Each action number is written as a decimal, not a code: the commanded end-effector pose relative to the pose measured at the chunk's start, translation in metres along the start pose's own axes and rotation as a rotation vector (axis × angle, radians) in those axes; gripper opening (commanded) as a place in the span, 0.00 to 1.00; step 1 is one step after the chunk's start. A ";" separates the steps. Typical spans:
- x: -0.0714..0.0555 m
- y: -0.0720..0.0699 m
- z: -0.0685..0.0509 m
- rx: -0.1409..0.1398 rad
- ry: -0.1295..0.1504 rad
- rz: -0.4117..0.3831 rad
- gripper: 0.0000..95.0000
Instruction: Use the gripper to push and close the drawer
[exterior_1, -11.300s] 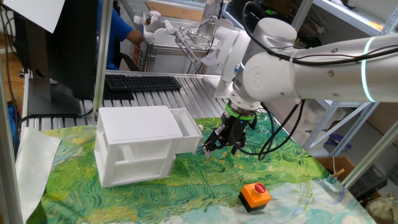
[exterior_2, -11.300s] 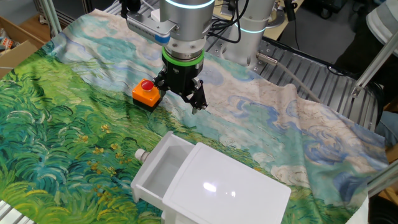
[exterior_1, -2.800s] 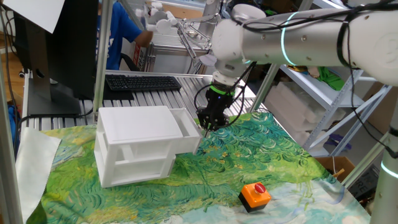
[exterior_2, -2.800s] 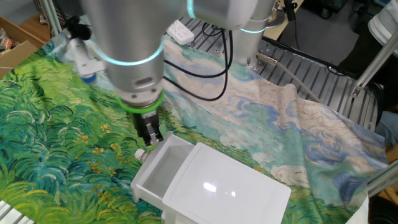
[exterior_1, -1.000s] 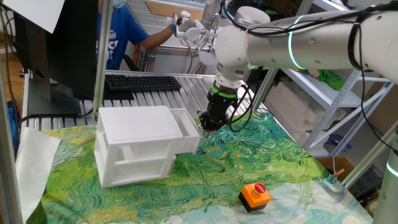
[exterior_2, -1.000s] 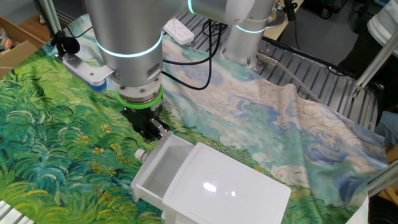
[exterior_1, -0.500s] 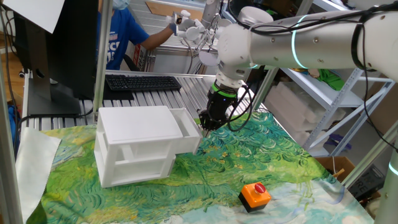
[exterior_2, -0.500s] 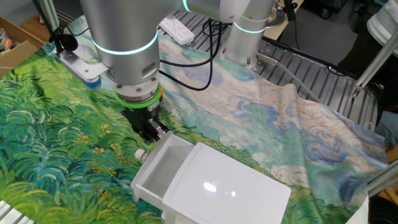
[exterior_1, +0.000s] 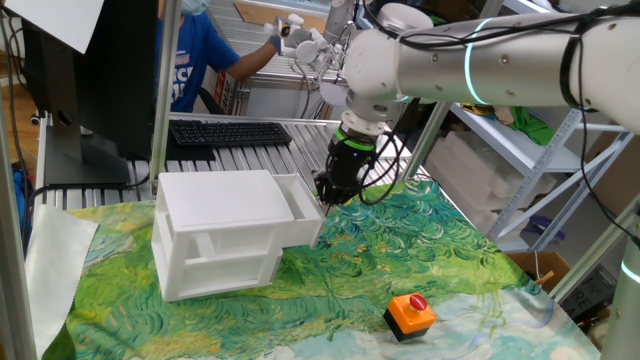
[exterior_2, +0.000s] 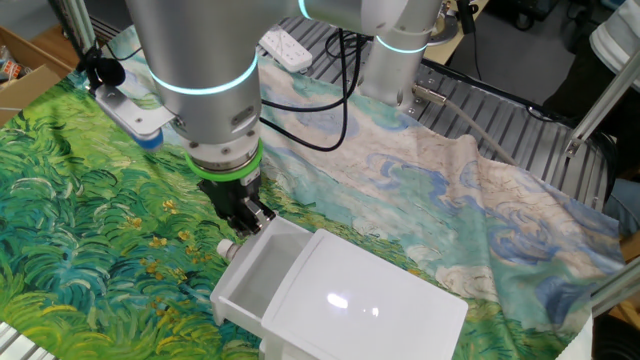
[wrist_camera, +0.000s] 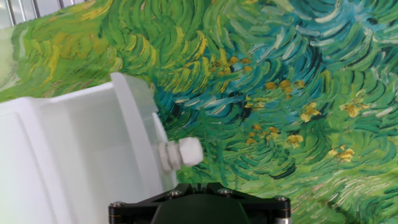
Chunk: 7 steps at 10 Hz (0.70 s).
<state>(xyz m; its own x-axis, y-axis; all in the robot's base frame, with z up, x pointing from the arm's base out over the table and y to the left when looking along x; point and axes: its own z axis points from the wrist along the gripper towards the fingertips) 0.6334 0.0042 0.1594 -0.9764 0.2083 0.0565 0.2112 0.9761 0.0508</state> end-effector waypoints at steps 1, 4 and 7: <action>0.002 0.000 0.001 0.003 -0.005 0.001 0.00; 0.004 0.005 0.005 0.004 -0.009 0.009 0.00; 0.002 0.013 0.003 0.003 -0.010 0.013 0.00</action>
<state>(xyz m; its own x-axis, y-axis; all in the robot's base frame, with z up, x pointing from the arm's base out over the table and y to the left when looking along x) 0.6351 0.0185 0.1576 -0.9738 0.2220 0.0490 0.2243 0.9733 0.0482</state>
